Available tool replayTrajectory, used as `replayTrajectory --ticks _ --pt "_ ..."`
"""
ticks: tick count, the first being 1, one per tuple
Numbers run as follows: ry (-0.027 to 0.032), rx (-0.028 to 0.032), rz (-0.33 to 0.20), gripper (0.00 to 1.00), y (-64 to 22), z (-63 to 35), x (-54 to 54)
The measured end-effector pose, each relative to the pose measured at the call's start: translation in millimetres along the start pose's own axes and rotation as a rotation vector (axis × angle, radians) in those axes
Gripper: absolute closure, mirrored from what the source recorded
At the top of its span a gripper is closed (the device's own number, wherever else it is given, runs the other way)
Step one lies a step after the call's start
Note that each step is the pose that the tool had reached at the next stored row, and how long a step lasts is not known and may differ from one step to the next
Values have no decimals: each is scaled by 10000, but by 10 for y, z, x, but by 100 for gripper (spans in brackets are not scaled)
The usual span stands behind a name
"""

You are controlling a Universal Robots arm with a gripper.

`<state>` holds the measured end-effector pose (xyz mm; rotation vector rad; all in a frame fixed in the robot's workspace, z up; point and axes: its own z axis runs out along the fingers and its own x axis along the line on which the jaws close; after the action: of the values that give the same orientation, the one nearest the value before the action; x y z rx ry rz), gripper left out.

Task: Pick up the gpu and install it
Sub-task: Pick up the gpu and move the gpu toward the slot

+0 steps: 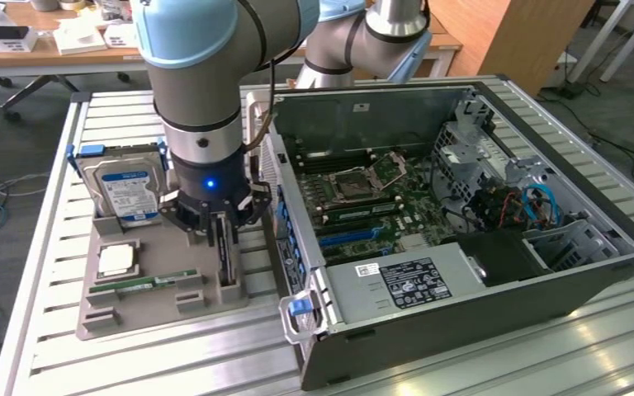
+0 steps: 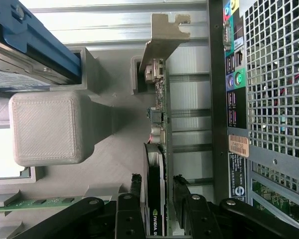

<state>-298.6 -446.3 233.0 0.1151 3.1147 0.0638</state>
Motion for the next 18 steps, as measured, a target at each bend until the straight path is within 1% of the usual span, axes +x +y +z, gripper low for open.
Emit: replayTrajectory --ticks 4,6,18 --pt "0 0 0 63 0 0 0" --pt "-1 2 0 74 0 0 0" --pt "0 0 -14 74 0 0 0"
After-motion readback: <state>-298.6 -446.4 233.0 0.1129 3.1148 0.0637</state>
